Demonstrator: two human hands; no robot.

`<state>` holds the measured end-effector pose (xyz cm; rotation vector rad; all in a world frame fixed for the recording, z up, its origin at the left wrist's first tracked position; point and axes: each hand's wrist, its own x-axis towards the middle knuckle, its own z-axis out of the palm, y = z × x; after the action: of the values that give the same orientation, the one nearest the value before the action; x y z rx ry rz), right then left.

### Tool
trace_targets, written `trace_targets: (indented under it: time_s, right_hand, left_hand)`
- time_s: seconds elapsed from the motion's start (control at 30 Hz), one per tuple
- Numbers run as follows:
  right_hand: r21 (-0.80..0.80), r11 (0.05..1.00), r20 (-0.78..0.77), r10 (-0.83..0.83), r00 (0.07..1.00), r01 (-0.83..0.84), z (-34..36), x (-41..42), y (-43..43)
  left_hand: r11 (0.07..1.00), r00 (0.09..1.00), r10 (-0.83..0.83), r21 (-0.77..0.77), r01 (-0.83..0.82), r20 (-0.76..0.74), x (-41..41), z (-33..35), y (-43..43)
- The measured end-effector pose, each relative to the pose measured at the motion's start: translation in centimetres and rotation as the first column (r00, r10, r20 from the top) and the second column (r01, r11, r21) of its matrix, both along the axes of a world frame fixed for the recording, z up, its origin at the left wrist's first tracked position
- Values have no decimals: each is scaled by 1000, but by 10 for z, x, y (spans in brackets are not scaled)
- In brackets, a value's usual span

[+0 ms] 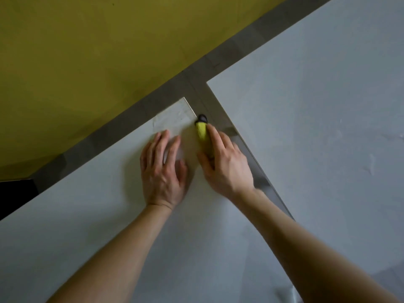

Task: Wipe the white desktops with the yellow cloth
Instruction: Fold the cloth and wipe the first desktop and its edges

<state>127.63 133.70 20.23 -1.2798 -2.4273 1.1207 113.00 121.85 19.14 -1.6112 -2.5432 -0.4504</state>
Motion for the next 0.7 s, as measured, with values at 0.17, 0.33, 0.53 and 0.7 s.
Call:
trace_targets:
  time_s: [0.17, 0.33, 0.53, 0.7]
  right_hand:
    - [-70, 997, -40, 20, 999, -23, -5, -74, 45]
    - [-57, 998, -99, -11, 995, 5, -1, 23, -15]
    - [3, 1000, -3, 28, 1000, -28, -3, -10, 6]
    - [-34, 997, -32, 66, 997, -67, -7, -69, 46]
  left_hand:
    - [1000, 1000, 10, 4, -10, 11, -1, -2, -2]
    - [1000, 1000, -9, -13, 9, -16, 0, 0, -3]
    - [1000, 1000, 1, -23, -1, -19, 0, -3, -1]
    - [1000, 1000, 14, -22, -14, -21, -1, -4, 0]
